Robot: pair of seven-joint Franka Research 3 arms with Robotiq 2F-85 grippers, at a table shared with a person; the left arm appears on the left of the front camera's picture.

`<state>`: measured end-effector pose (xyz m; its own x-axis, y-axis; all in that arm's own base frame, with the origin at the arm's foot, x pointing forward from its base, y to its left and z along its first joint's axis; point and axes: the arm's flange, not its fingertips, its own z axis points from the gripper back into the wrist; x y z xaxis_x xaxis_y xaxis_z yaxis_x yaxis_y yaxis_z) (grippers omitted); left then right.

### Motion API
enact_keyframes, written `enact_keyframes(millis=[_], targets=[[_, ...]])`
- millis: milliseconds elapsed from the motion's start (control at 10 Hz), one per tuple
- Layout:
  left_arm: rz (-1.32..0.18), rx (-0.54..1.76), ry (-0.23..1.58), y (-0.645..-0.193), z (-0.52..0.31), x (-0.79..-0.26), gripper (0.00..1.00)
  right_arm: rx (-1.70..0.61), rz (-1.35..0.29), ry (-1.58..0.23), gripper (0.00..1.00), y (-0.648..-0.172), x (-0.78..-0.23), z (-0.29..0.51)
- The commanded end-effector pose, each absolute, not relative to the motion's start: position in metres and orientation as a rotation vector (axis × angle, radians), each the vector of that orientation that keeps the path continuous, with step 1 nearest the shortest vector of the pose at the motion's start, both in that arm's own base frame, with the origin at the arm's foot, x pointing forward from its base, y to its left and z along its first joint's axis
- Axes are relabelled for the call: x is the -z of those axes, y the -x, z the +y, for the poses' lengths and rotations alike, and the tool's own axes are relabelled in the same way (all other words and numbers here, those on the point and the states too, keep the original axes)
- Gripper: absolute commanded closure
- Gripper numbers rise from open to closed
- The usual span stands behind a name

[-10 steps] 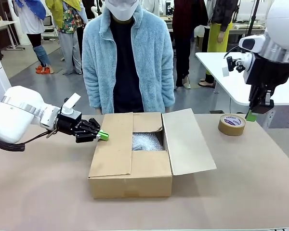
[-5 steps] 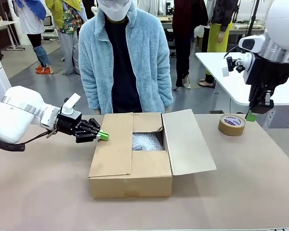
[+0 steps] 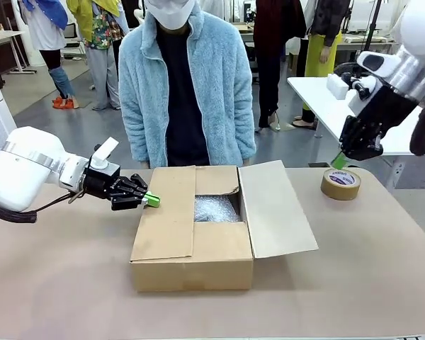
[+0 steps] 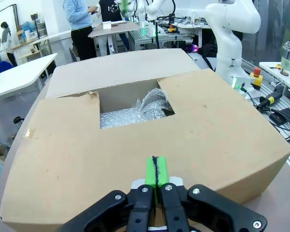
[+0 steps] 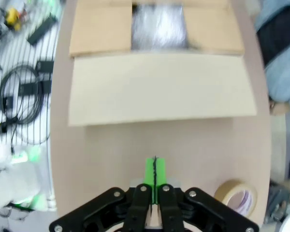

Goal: Wrap the clocks to prevent damage.
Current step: Push the left (or right) flap of the Package Box to close it.

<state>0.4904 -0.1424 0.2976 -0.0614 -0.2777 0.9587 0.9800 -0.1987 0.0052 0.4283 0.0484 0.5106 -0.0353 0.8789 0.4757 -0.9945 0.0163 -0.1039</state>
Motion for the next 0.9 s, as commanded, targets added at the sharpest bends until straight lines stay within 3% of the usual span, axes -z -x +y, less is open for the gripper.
enact_keyframes(millis=[0, 200, 500, 800], targets=[[-0.912, 1.492, 1.108, -0.491, -0.145, -0.292, 0.99, -1.714, -0.686, -0.770, 0.99, -0.480, -0.469, 0.035], [-0.912, 1.492, 1.108, -0.491, -0.145, -0.292, 0.99, -1.525, -0.791, -0.853, 0.99, -0.492, -0.425, 0.031], [-0.912, 1.492, 1.108, -0.491, -0.145, -0.292, 0.99, -1.375, -0.723, -0.766, 0.99, -0.463, -0.378, 0.027], [-0.912, 1.492, 1.108, -0.491, -0.145, -0.292, 0.99, -1.328, -0.707, -0.736, 0.99, -0.444, -0.368, 0.009]])
